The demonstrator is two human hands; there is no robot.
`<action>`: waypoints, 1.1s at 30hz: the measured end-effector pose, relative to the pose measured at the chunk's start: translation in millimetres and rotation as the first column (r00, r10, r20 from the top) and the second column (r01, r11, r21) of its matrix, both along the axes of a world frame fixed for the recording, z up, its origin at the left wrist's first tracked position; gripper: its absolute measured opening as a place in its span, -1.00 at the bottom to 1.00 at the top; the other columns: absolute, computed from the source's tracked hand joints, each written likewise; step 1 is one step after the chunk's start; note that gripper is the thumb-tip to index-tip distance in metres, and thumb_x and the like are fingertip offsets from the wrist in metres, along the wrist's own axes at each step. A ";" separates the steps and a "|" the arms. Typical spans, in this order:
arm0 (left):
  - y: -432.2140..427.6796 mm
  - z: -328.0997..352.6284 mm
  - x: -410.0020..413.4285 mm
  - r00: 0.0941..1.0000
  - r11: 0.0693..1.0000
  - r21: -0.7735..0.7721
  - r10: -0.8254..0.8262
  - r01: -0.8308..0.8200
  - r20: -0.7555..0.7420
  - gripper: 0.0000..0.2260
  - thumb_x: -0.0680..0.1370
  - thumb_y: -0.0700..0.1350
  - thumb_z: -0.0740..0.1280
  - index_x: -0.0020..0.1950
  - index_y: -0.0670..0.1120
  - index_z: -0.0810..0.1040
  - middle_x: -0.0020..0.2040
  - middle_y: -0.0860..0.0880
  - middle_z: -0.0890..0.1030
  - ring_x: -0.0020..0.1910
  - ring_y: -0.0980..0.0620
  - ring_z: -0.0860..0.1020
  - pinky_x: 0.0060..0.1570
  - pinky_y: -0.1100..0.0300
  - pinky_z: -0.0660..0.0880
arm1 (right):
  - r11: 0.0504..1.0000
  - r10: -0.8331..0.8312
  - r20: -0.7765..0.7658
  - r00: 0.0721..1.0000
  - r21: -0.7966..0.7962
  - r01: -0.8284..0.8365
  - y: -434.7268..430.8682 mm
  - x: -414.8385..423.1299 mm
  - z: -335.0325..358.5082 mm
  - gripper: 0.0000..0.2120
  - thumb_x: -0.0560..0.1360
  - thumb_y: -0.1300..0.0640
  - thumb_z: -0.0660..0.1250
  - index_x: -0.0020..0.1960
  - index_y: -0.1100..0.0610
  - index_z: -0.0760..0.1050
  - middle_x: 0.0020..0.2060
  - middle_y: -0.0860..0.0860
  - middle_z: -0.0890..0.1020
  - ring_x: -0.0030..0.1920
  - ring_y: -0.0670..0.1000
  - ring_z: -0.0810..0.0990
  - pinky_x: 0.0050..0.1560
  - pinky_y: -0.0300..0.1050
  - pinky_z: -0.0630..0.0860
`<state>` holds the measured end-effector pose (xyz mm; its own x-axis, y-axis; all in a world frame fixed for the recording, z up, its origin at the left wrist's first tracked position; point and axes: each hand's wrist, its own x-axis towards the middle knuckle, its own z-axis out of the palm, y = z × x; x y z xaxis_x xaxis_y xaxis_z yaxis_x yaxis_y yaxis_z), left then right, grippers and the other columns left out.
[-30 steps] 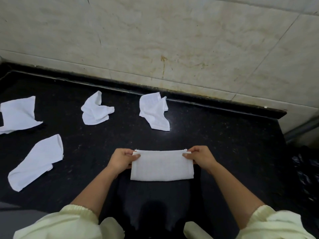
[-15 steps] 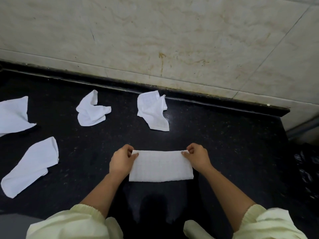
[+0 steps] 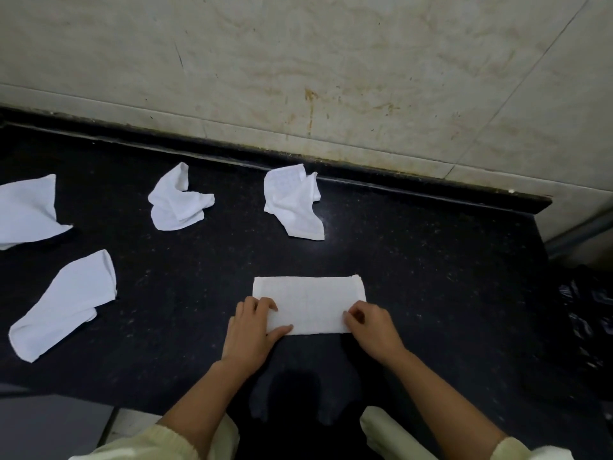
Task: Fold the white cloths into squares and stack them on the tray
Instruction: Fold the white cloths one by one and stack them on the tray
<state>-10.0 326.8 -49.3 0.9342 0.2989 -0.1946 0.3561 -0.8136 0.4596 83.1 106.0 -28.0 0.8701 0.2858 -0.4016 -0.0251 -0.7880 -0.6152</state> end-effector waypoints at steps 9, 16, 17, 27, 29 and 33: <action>23.1 9.9 -6.6 0.990 0.937 -0.318 0.129 -0.142 -0.062 -0.64 0.42 0.04 0.49 0.12 0.07 0.42 0.03 0.06 0.38 -0.10 0.15 0.45 -0.10 0.29 0.44 | 0.958 -0.285 -0.054 0.957 0.017 0.286 -11.6 5.8 1.6 -0.88 0.44 0.16 0.44 -0.14 0.21 0.57 -0.22 0.03 0.62 -0.16 -0.01 0.59 -0.13 -0.15 0.54; 19.7 19.6 -4.3 0.962 0.898 -0.347 0.240 -0.270 -0.127 -0.49 0.37 -0.06 0.55 0.22 0.01 0.38 0.13 0.03 0.32 -0.08 0.13 0.48 -0.01 0.24 0.45 | 0.935 -0.351 -0.057 0.934 -0.078 0.347 -2.4 6.4 5.4 -0.65 0.41 0.15 0.47 0.11 0.20 0.45 -0.04 0.07 0.56 -0.09 0.01 0.52 -0.16 -0.17 0.43; 19.5 21.1 -3.1 0.957 0.891 -0.353 0.252 -0.287 -0.141 -0.48 0.37 -0.09 0.55 0.23 0.00 0.39 0.13 0.02 0.33 -0.09 0.13 0.48 0.00 0.24 0.46 | 0.928 -0.368 -0.074 0.927 -0.090 0.362 -0.4 7.1 6.2 -0.76 0.40 0.19 0.45 -0.01 0.18 0.45 -0.13 0.06 0.54 -0.16 0.00 0.50 -0.22 -0.16 0.43; 20.7 25.6 5.7 0.914 0.822 -0.404 0.332 -0.401 -0.232 -0.57 0.43 -0.18 0.47 0.22 -0.07 0.38 -0.11 -0.01 0.54 -0.14 0.05 0.54 -0.18 0.20 0.46 | 0.862 -0.487 -0.253 0.836 0.014 0.507 15.2 9.7 13.7 -0.79 0.40 0.20 0.39 -0.32 0.20 0.38 -0.37 0.03 0.46 -0.38 -0.02 0.42 -0.39 -0.17 0.35; 22.7 25.7 5.2 0.916 0.832 -0.388 0.330 -0.396 -0.227 -0.60 0.44 -0.18 0.46 0.21 -0.06 0.39 -0.14 -0.02 0.55 -0.16 0.05 0.55 -0.16 0.18 0.49 | 0.828 -0.521 -0.287 0.804 0.060 0.557 14.0 10.8 14.9 -0.76 0.41 0.18 0.40 -0.33 0.21 0.38 -0.36 0.05 0.47 -0.36 0.00 0.44 -0.37 -0.15 0.35; 26.2 26.6 5.6 0.916 0.834 -0.383 0.341 -0.398 -0.211 -0.67 0.48 -0.16 0.43 0.20 -0.06 0.44 -0.14 -0.01 0.57 -0.15 0.07 0.55 -0.16 0.20 0.47 | 0.778 -0.557 -0.295 0.777 0.142 0.612 11.4 14.9 19.4 -0.87 0.39 0.22 0.40 -0.27 0.25 0.51 -0.27 0.08 0.57 -0.24 0.05 0.50 -0.19 -0.11 0.43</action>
